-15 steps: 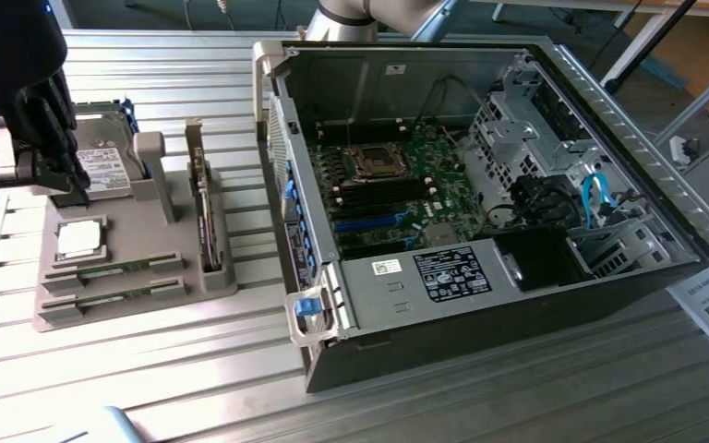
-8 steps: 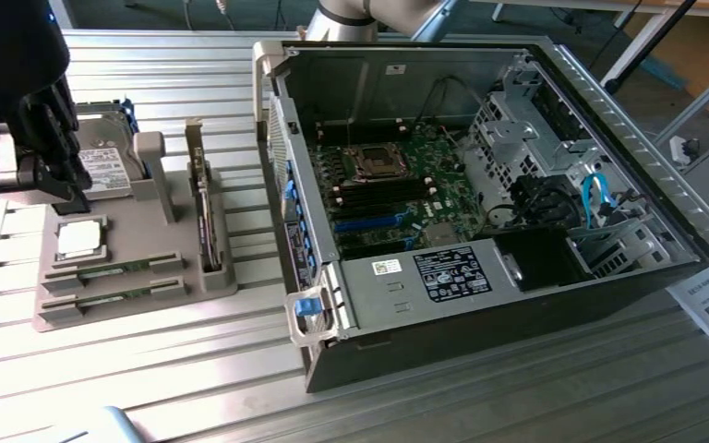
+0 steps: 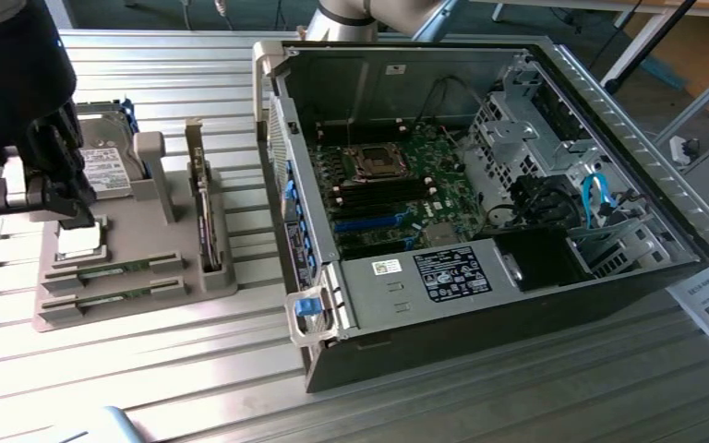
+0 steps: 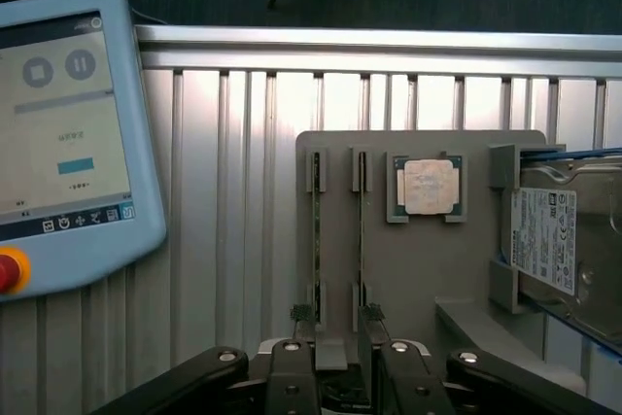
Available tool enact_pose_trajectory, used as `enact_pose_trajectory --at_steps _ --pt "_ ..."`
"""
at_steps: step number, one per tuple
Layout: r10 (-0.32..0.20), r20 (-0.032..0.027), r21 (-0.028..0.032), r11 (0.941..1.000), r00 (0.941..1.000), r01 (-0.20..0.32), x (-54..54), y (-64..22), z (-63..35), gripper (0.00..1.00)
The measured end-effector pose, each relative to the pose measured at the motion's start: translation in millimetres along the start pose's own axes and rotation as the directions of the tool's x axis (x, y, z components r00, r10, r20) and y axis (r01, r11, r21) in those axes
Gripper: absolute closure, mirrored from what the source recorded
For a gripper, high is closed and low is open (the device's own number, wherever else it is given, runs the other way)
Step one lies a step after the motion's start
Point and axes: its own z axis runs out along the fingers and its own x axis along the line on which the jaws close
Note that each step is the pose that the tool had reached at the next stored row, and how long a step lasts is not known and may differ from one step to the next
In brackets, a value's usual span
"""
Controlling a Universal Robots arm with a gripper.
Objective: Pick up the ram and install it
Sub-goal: 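Pick up the ram and move it above insertion slot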
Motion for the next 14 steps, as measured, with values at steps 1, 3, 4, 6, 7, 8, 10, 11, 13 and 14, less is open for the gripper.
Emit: enact_pose_trajectory --at_steps 1,3,4,6,7,8,10,11,13,14 --pt "0.000 0.0001 0.0002 1.0000 1.0000 0.000 0.3 0.0 0.7 0.69" --pt "0.000 0.0003 0.0003 1.0000 1.0000 0.000 1.2 -0.1 3.0 0.69" --pt "0.000 0.0001 0.0002 1.0000 1.0000 0.000 2.1 0.0 5.4 0.69" --pt "0.000 0.0003 0.0001 1.0000 1.0000 0.000 3.2 0.0 9.4 0.69" --pt "0.000 0.0003 0.0002 1.0000 1.0000 0.000 3.7 0.1 11.3 0.69" --pt "0.000 0.0003 0.0001 1.0000 1.0000 0.000 4.5 0.1 13.9 0.69" --pt "0.000 0.0003 0.0001 1.0000 1.0000 0.000 5.7 0.1 17.9 0.69" --pt "0.000 0.0003 0.0001 1.0000 1.0000 0.000 6.2 0.2 19.6 0.69" --pt "0.000 0.0005 0.0002 1.0000 1.0000 0.000 7.6 0.2 23.8 0.69" --pt "0.000 0.0008 0.0002 1.0000 1.0000 0.000 8.4 0.3 25.7 0.69"
